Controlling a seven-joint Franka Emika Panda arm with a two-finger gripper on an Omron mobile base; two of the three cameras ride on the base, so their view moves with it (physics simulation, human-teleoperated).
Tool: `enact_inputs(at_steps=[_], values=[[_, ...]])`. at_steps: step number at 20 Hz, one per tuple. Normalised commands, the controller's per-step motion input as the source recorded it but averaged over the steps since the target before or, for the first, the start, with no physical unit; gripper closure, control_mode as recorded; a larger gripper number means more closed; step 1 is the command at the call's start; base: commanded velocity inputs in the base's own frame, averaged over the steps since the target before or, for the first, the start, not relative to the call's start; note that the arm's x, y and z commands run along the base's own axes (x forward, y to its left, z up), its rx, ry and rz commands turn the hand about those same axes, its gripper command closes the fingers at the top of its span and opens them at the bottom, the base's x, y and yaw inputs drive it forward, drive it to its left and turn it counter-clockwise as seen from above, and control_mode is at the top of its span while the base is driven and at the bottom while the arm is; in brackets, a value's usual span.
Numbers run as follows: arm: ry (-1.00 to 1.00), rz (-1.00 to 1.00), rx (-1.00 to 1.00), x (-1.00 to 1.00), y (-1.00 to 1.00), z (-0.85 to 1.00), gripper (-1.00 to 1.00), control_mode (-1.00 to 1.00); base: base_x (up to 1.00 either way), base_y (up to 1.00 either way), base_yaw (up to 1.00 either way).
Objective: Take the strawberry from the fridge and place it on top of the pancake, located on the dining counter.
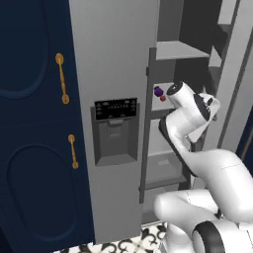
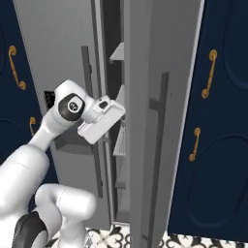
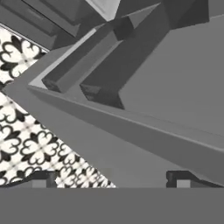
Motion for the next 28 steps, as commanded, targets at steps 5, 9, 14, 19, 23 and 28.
enact_inputs(at_steps=[5, 9, 14, 19, 23, 28], values=[[0.00, -0.01, 0.00, -0.33, -1.00, -0.01, -1.00, -1.00, 0.00, 0.00, 0.00], [0.00, 0.00, 0.01, -0.01, -1.00, 0.00, -1.00, -1.00, 0.00, 0.00, 0.00], [0.00, 0.00, 0.15, 0.22, -1.00, 0.00, -1.00, -1.00, 0.00, 0.00, 0.00], [-0.01, 0.01, 0.25, 0.06, -0.07, 0.00, -1.00, -1.00, 0.00, 0.00, 0.00], [0.00, 0.03, 0.27, -0.04, 1.00, 0.00, -1.00, -1.00, 0.00, 0.00, 0.00], [-0.04, 0.00, 0.31, 0.00, 0.98, 0.00, -1.00, -1.00, 0.00, 0.00, 0.00]])
